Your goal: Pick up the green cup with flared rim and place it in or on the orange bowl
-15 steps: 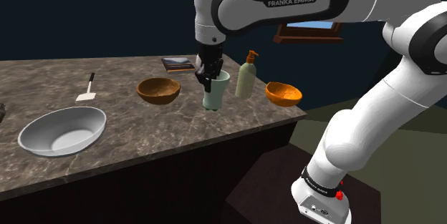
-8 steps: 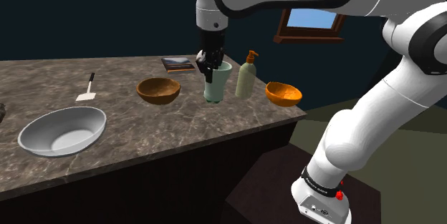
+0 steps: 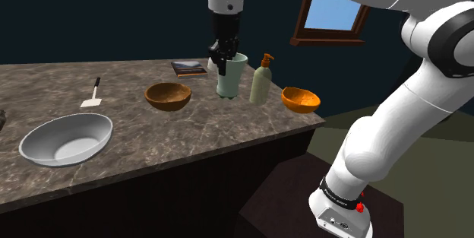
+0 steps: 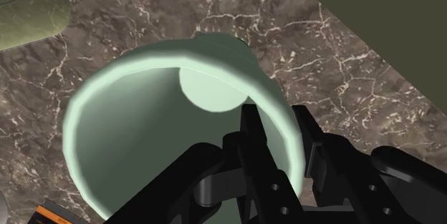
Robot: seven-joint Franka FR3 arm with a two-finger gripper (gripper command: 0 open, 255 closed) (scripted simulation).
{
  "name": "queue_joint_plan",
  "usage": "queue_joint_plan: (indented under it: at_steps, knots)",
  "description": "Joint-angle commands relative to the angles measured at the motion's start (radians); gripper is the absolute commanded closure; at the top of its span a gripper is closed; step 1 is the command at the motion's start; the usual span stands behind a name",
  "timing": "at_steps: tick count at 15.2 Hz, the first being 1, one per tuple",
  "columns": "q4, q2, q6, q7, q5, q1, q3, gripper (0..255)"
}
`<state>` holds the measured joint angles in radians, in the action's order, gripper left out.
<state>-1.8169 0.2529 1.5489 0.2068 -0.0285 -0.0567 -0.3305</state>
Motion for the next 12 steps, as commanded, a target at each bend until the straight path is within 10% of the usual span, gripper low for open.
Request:
queue_joint_plan:
  at_steps: [1, 12]
  knots:
    - [0.033, -0.007, -0.027, -0.002, -0.002, 0.001, 0.0, 255]
    - [-0.132, 0.225, -0.076, -0.213, -0.005, 0.046, 0.155, 255]
